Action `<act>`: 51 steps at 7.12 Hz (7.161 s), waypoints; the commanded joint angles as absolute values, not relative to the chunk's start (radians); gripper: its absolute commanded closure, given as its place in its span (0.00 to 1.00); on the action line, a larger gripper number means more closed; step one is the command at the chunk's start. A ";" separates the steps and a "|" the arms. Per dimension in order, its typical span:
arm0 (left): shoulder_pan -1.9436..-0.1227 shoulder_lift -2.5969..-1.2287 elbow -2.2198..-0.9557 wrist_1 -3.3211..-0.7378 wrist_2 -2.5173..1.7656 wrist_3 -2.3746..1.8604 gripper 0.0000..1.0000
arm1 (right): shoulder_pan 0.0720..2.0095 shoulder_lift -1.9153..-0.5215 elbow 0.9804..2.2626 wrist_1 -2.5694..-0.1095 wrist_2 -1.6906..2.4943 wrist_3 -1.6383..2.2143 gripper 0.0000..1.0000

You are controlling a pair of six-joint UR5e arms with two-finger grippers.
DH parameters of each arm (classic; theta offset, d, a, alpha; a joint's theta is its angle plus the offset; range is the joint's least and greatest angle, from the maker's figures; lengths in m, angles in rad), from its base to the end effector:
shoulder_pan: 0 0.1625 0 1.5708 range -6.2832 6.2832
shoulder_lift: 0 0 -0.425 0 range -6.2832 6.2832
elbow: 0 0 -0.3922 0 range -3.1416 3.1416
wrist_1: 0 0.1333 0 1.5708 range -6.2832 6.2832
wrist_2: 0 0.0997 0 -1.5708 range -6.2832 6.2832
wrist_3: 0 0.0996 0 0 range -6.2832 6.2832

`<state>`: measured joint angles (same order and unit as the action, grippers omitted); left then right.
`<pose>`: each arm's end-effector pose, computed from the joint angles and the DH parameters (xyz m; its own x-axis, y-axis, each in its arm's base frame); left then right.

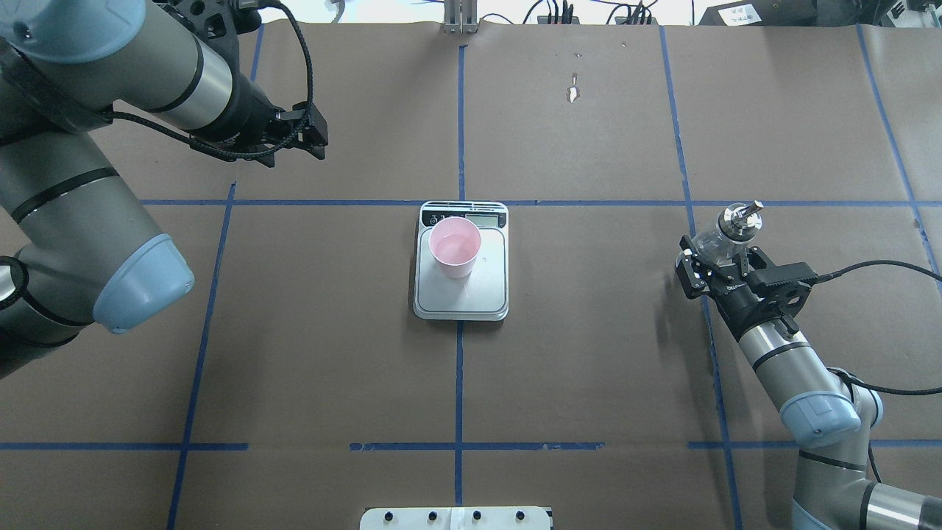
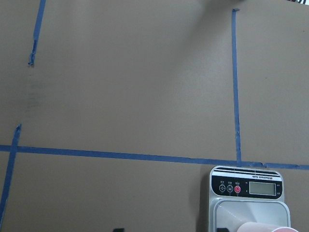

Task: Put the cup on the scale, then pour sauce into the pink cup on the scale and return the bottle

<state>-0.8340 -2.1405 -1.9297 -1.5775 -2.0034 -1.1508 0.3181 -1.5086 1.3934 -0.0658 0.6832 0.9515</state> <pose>0.3327 -0.5030 0.1797 0.5459 -0.0508 -0.8363 0.2443 0.9644 0.1009 -0.4051 -0.3551 0.5450 0.6744 -0.1637 0.7199 -0.6516 0.3266 0.6847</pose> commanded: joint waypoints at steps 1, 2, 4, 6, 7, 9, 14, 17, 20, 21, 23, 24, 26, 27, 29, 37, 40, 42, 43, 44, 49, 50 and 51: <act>-0.836 -2.141 -1.939 -1.565 -2.005 -1.151 0.29 | 0.334 -1.500 1.402 -0.061 0.715 0.960 1.00; -0.836 -2.143 -1.939 -1.563 -2.005 -1.150 0.30 | 0.362 -1.500 1.426 -0.063 0.716 0.959 1.00; -0.836 -2.143 -1.939 -1.563 -2.005 -1.150 0.30 | 0.389 -1.468 1.469 -0.072 0.742 0.948 1.00; -0.838 -2.143 -1.939 -1.563 -2.006 -1.150 0.30 | 0.394 -1.308 1.468 -0.113 0.788 0.957 1.00; -0.839 -2.138 -1.936 -1.563 -2.014 -1.146 0.30 | 0.393 -1.272 1.473 -0.197 0.790 0.959 1.00; -0.842 -2.134 -1.934 -1.565 -2.014 -1.143 0.31 | 0.377 -1.227 1.544 -0.489 0.788 0.944 1.00; -0.862 -2.106 -1.924 -1.569 -2.013 -1.088 0.33 | 0.336 -1.055 1.624 -1.178 0.669 0.884 1.00; -0.864 -2.105 -1.922 -1.569 -2.014 -1.083 0.33 | 0.334 -1.011 1.647 -1.250 0.657 0.884 1.00; -0.864 -2.105 -1.924 -1.568 -2.016 -1.083 0.33 | 0.333 -1.011 1.664 -1.236 0.658 0.885 1.00; -0.865 -2.105 -1.925 -1.566 -2.016 -1.083 0.33 | 0.330 -1.011 1.677 -1.236 0.658 0.884 1.00; -0.865 -2.106 -1.930 -1.565 -2.023 -1.085 0.34 | 0.331 -1.012 1.680 -1.247 0.650 0.768 1.00; -0.865 -2.106 -1.931 -1.565 -2.032 -1.085 0.33 | 0.330 -1.023 1.677 -1.247 0.641 0.726 1.00; -0.865 -2.105 -1.930 -1.566 -2.033 -1.085 0.33 | 0.316 -1.031 1.671 -1.249 0.580 0.635 1.00; -0.868 -2.106 -1.931 -1.565 -2.034 -1.085 0.33 | 0.302 -1.045 1.671 -1.249 0.543 0.526 1.00; -0.868 -2.106 -1.931 -1.565 -2.034 -1.085 0.34 | 0.285 -1.072 1.666 -1.252 0.485 0.392 1.00; -0.867 -2.106 -1.930 -1.566 -2.057 -1.092 0.33 | 0.247 -1.089 1.664 -1.316 0.368 0.057 1.00; -0.867 -2.106 -1.930 -1.565 -2.057 -1.092 0.33 | 0.253 -1.094 1.663 -1.318 0.342 -0.038 1.00; -0.867 -2.106 -1.928 -1.566 -2.059 -1.092 0.33 | 0.252 -1.092 1.643 -1.322 0.307 -0.096 1.00; -0.867 -2.106 -1.928 -1.566 -2.059 -1.092 0.33 | 0.252 -1.092 1.643 -1.324 0.307 -0.106 1.00; -0.867 -2.106 -1.928 -1.565 -2.059 -1.094 0.33 | 0.253 -1.092 1.643 -1.324 0.305 -0.138 1.00; -0.867 -2.105 -1.931 -1.566 -2.065 -1.094 0.33 | 0.256 -1.086 1.643 -1.338 0.259 -0.233 1.00; -0.867 -2.105 -1.933 -1.566 -2.077 -1.095 0.33 | 0.256 -1.086 1.643 -1.341 0.249 -0.245 1.00; -0.867 -2.105 -1.933 -1.566 -2.077 -1.095 0.33 | 0.256 -1.086 1.643 -1.341 0.247 -0.294 1.00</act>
